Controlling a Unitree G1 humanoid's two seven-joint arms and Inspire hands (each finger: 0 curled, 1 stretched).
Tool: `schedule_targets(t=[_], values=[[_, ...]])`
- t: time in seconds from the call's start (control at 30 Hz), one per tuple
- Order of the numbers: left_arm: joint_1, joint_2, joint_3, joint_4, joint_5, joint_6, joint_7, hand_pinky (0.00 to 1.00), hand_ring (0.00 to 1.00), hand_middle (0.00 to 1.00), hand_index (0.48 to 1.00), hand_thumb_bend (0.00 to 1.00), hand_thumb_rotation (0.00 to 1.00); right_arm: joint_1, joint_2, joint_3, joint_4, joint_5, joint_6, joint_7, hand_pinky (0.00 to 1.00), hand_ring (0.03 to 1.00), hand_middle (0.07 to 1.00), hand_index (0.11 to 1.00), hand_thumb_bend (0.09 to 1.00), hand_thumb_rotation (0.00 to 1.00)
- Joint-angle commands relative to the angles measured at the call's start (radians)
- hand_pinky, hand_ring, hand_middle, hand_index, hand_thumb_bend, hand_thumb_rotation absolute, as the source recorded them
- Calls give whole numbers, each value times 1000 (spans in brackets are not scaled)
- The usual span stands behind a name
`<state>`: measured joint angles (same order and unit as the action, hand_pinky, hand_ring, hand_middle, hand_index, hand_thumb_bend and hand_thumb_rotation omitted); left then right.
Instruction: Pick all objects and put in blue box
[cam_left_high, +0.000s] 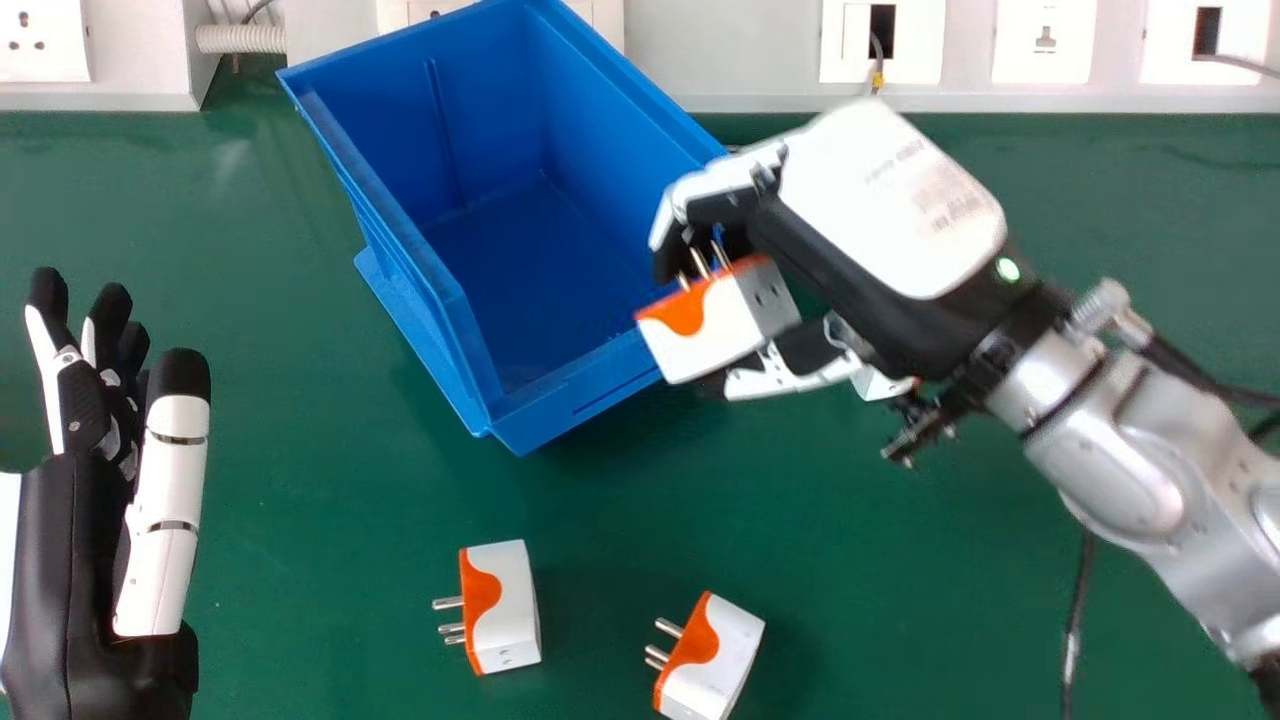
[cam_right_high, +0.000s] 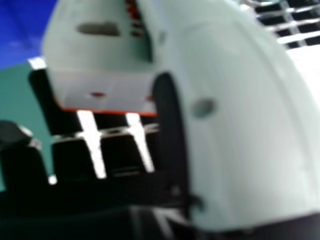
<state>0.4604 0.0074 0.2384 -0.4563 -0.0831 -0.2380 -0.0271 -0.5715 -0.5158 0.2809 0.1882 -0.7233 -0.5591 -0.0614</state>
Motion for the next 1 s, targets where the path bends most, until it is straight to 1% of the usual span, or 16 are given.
schedule_targets(t=[0.0, 0.03, 0.1, 0.2, 0.27, 0.33, 0.4, 0.47, 0.5, 0.53, 0.63, 0.7, 0.8, 0.87, 0.93, 0.97], values=[[6, 0, -3, -19, 19, -13, 8, 1000, 1000, 1000, 1000, 475, 802, -87, 24, 5, 4, -14, 16, 8, 79, 407, 465, 495, 509, 0], [8, -1, -4, -19, 22, -12, 10, 1000, 1000, 1000, 1000, 477, 802, -112, 37, 12, 14, -30, 23, -1, 84, 405, 462, 495, 508, 0], [12, -2, -7, -21, 23, -9, 12, 1000, 1000, 1000, 1000, 477, 802, -168, 67, 28, 48, -50, 41, -1, 84, 405, 462, 495, 508, 0], [13, -3, -11, -26, 25, -5, 16, 1000, 1000, 1000, 1000, 483, 803, -236, 113, 42, 83, -31, 82, 49, 94, 401, 456, 496, 508, 0], [13, -3, -13, -30, 26, -3, 18, 1000, 1000, 1000, 1000, 483, 803, -284, 150, 53, 116, -37, 102, 46, 94, 401, 456, 496, 508, 0], [13, -2, -14, -28, 17, -6, 16, 1000, 1000, 1000, 1000, 488, 802, -345, 183, 75, 211, -66, 100, -6, 108, 388, 459, 509, 505, 0], [13, 1, -14, -29, 11, -4, 13, 1000, 1000, 1000, 1000, 488, 798, -412, 221, 101, 336, -105, 107, -84, 122, 379, 456, 516, 503, 0], [15, 1, -15, -31, 9, -2, 12, 1000, 1000, 1000, 1000, 487, 795, -467, 251, 119, 428, -121, 115, -132, 123, 384, 454, 516, 504, 0], [15, 1, -14, -30, 13, -4, 14, 1000, 1000, 1000, 1000, 487, 795, -492, 266, 127, 468, -122, 117, -146, 123, 384, 454, 516, 504, 0], [14, 1, -14, -29, 13, -4, 14, 1000, 1000, 1000, 1000, 487, 795, -519, 282, 135, 509, -126, 124, -164, 123, 384, 454, 516, 504, 0], [17, -2, -19, -36, 11, 3, 16, 1000, 1000, 1000, 1000, 490, 793, -597, 339, 174, 641, -166, 164, -256, 117, 390, 455, 512, 505, 0], [20, -2, -21, -40, 12, 6, 17, 1000, 1000, 1000, 1000, 486, 791, -654, 379, 197, 740, -169, 197, -259, 116, 380, 452, 516, 504, 0], [21, -5, -22, -41, 5, 3, 18, 1000, 1000, 1000, 1000, 491, 792, -725, 437, 221, 869, -170, 248, -268, 138, 365, 452, 526, 502, 0], [23, -5, -22, -39, 10, -4, 19, 1000, 1000, 1000, 1000, 490, 794, -759, 469, 238, 935, -172, 282, -268, 152, 362, 454, 531, 501, 0], [27, -5, -21, -40, 10, -10, 18, 1000, 1000, 1000, 1000, 490, 794, -784, 494, 253, 986, -171, 312, -259, 152, 362, 454, 531, 501, 0], [28, -6, -21, -41, 9, -10, 18, 1000, 1000, 1000, 1000, 492, 795, -791, 500, 259, 1002, -170, 319, -259, 169, 363, 458, 533, 501, 0]])
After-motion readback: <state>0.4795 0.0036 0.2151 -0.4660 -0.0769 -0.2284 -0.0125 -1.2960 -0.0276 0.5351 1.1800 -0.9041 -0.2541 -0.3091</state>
